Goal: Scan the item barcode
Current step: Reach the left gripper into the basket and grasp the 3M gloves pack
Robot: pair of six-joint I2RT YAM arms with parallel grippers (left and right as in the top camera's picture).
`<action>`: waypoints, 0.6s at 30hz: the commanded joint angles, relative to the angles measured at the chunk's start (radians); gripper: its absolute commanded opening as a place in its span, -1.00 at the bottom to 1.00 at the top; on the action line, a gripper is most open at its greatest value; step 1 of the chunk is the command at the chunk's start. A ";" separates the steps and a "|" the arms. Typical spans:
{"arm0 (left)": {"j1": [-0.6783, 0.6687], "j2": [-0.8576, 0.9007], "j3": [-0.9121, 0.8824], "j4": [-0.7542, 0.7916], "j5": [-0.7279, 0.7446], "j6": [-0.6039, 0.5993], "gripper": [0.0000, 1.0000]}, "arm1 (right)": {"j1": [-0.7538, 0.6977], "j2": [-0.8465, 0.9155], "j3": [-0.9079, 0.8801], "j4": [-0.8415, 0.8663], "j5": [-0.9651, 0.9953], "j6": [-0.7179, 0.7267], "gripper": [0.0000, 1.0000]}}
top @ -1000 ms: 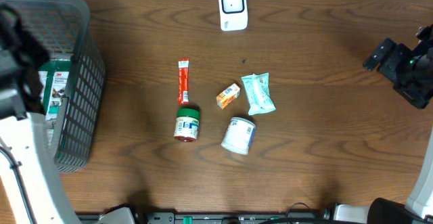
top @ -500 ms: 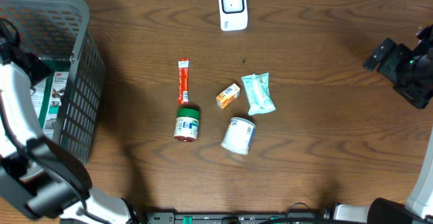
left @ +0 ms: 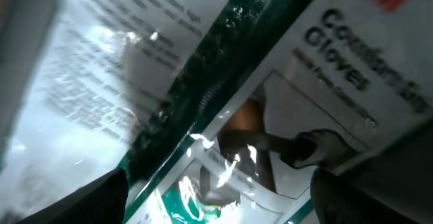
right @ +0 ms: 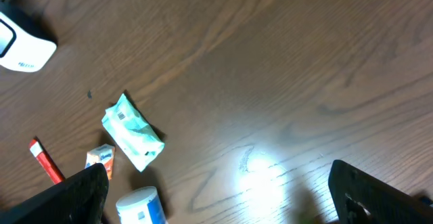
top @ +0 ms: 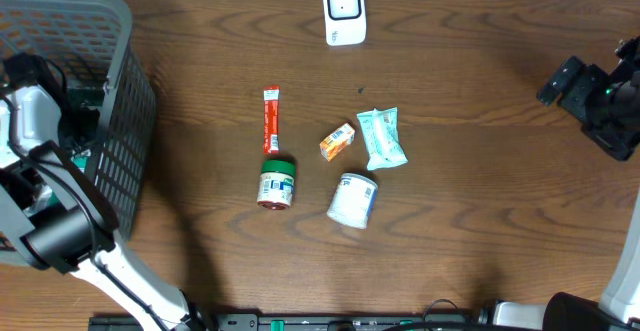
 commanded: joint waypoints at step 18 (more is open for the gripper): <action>0.023 -0.077 0.013 0.025 0.003 0.019 0.72 | -0.003 0.005 0.015 0.000 0.006 0.008 0.99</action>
